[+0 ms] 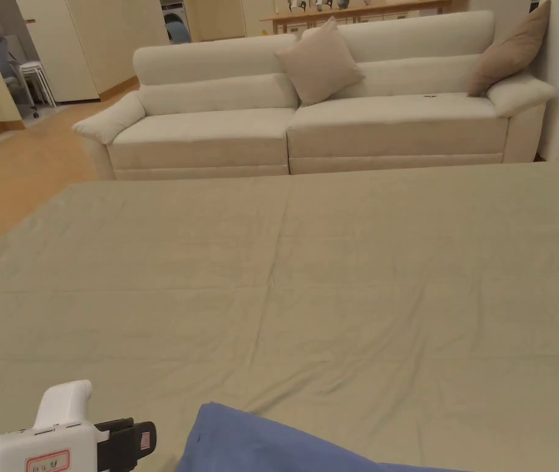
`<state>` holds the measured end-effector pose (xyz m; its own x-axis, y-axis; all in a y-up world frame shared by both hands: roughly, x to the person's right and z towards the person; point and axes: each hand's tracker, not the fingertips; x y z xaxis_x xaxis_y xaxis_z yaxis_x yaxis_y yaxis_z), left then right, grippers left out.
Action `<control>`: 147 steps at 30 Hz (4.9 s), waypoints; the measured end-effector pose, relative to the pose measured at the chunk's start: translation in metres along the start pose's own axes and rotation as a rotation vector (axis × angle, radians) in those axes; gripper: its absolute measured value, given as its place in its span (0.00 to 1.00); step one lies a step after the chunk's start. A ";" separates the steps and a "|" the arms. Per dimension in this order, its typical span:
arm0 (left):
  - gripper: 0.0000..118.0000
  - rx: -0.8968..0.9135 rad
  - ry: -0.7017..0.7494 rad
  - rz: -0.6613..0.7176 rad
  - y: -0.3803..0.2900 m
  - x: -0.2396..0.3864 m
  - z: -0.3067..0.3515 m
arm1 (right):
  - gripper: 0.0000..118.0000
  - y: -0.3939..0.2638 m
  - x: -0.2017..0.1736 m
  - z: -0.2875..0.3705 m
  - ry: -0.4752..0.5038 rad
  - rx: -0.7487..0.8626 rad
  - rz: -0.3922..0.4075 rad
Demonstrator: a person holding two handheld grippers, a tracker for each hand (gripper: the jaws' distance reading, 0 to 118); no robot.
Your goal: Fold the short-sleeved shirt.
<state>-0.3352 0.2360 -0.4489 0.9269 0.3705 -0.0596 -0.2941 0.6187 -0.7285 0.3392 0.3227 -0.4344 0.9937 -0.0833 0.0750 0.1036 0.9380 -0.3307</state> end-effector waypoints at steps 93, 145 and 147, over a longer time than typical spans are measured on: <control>0.96 -0.356 -0.469 0.315 -0.009 0.062 -0.092 | 0.00 -0.027 -0.003 -0.025 0.292 -0.115 -0.237; 0.98 -0.628 -0.549 0.313 -0.039 -0.064 -0.186 | 0.00 -0.029 -0.061 -0.044 0.308 -0.235 -0.138; 0.98 -0.570 -0.661 0.342 -0.037 -0.061 -0.186 | 0.00 -0.028 -0.065 -0.044 0.311 -0.242 -0.127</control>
<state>-0.3378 0.0616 -0.5449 0.4393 0.8963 -0.0596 -0.2052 0.0356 -0.9781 0.2738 0.2868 -0.4713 0.9341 -0.3258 -0.1459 0.1966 0.8107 -0.5514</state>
